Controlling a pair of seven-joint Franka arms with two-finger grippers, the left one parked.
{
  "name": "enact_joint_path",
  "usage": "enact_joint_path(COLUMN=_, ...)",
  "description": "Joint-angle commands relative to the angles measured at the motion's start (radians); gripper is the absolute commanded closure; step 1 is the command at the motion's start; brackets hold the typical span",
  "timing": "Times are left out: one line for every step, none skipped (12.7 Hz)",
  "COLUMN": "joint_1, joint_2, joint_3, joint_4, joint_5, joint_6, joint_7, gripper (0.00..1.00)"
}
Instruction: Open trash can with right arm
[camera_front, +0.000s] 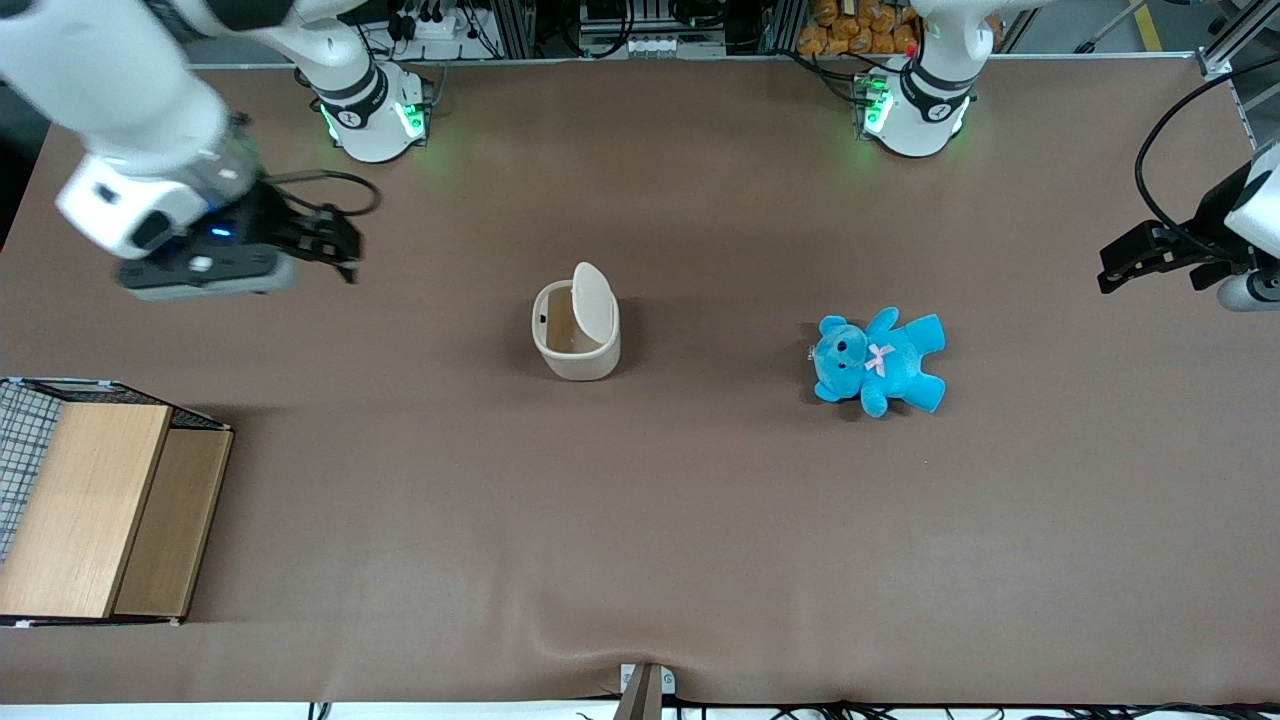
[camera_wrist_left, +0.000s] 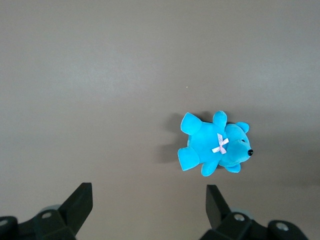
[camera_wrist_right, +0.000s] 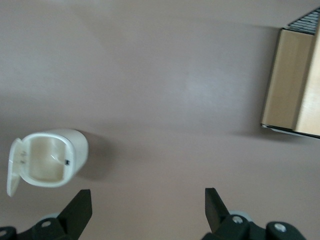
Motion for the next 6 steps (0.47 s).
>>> enact_joint_path(joint_1=-0.080, joint_2=-0.052, joint_3=-0.005, joint_4=-0.029, joint_5=0.024, joint_6=-0.033, joint_7=-0.105, gripper=0.00)
enact_joint_path(joint_1=-0.103, joint_2=-0.073, joint_3=-0.013, joint_4=-0.043, joint_5=0.024, joint_6=-0.033, joint_7=-0.142, gripper=0.00)
enact_joint_path(joint_1=-0.116, joint_2=-0.090, joint_3=-0.023, joint_4=-0.049, joint_5=0.024, joint_6=-0.036, joint_7=-0.175, gripper=0.00)
enact_joint_path(joint_1=-0.129, joint_2=-0.105, joint_3=-0.036, joint_4=-0.066, joint_5=0.024, joint_6=-0.034, joint_7=-0.199, gripper=0.00)
enact_joint_path(joint_1=-0.145, joint_2=-0.122, joint_3=-0.048, joint_4=-0.084, joint_5=0.024, joint_6=-0.036, joint_7=-0.223, gripper=0.00)
enact_joint_path(joint_1=-0.151, joint_2=-0.132, joint_3=-0.063, joint_4=-0.095, joint_5=0.024, joint_6=-0.036, joint_7=-0.245, gripper=0.00)
